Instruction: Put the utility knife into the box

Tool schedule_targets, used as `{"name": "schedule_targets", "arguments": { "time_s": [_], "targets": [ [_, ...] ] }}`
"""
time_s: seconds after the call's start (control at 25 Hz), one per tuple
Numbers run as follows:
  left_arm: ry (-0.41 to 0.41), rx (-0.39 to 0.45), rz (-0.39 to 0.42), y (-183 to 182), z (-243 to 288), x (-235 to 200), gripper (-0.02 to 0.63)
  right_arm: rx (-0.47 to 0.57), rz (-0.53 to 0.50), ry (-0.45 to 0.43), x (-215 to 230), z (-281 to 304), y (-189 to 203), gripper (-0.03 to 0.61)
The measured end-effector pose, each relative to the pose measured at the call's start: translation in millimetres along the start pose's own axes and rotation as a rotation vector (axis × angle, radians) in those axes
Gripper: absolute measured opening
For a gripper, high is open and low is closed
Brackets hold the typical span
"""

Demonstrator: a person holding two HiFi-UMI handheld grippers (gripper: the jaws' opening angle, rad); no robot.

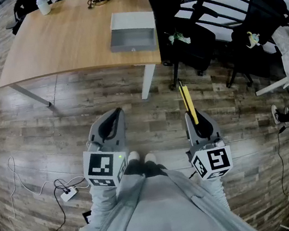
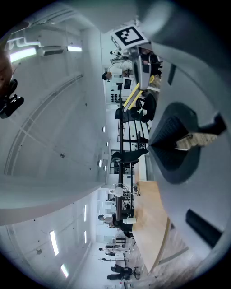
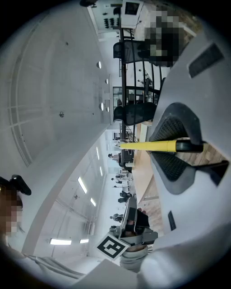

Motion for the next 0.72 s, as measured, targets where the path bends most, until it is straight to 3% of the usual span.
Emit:
{"name": "schedule_targets", "arguments": {
  "time_s": [0.44,0.72],
  "targets": [
    [-0.047,0.009,-0.002,1.0,-5.4,9.5,0.018,0.011,0.038,-0.042,10.9,-1.9,4.6,0.086],
    [-0.057,0.008,-0.008,2.4,14.9,-10.2,0.018,-0.014,0.042,-0.091,8.5,32.6,10.3,0.084]
  ]
}}
Point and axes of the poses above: the fingertips, and each gripper's own axes: z forward along the fingers, x to its right, y out of its underside, the point moved 6 cm from there along -z, backward along the fingers, and after that the axes turned 1 degree about -z, right-handed, at the moved point
